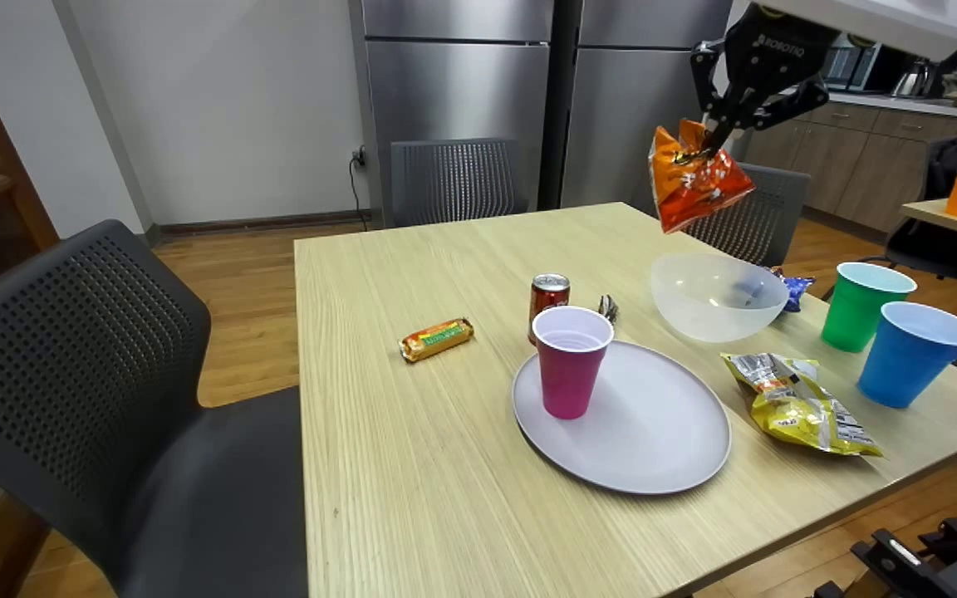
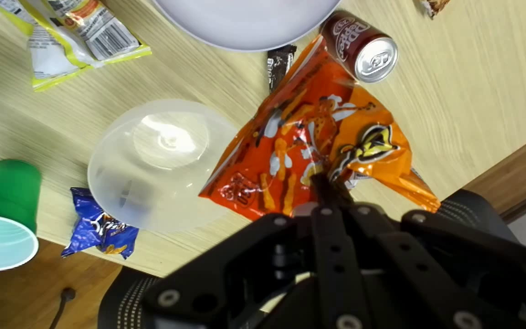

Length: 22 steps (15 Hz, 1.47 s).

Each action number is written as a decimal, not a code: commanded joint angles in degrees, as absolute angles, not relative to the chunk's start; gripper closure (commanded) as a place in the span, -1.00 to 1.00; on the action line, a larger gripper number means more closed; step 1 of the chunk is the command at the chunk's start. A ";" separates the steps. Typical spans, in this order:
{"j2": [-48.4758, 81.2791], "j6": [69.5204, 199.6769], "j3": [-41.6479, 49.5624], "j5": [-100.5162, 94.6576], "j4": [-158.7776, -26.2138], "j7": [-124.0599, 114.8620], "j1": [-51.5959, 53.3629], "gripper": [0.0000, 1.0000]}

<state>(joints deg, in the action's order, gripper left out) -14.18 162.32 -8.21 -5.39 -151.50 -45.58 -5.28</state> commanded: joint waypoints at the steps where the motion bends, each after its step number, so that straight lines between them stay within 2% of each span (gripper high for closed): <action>1: -11.71 158.55 -6.31 -5.74 -147.56 -42.09 -7.43 1.00; 10: -2.10 155.71 0.93 -4.46 -140.22 -35.17 -7.72 1.00; 22: 14.58 148.21 5.38 -2.35 -124.08 -33.17 -4.99 1.00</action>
<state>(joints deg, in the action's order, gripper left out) 10.48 152.15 4.04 -4.63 -129.57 -35.76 -6.31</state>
